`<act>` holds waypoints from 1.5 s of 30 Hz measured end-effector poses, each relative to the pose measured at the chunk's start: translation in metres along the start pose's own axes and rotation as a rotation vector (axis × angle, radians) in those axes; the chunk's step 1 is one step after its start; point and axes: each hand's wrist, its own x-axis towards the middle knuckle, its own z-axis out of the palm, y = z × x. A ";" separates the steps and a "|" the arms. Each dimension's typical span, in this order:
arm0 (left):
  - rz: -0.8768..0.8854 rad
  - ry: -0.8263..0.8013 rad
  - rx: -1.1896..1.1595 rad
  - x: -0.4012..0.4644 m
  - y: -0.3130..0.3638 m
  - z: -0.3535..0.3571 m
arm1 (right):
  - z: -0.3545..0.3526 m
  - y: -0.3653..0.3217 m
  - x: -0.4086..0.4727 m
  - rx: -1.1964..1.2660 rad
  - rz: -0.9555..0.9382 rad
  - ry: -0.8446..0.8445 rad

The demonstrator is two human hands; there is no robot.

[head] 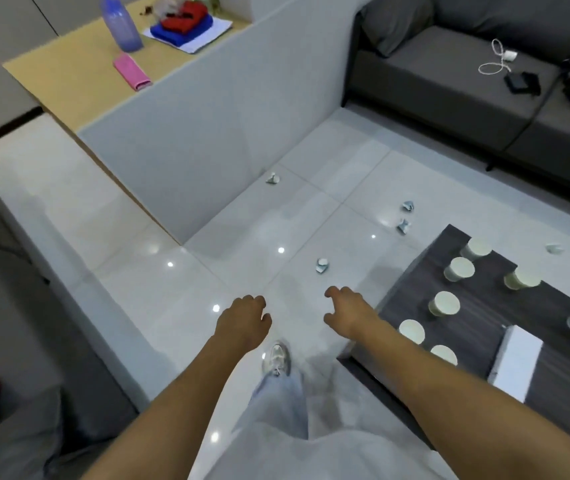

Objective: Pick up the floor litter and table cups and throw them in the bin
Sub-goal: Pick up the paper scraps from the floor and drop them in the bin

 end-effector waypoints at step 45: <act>0.436 -0.556 0.374 0.719 0.027 0.067 | 0.017 0.141 0.590 0.595 0.712 -0.048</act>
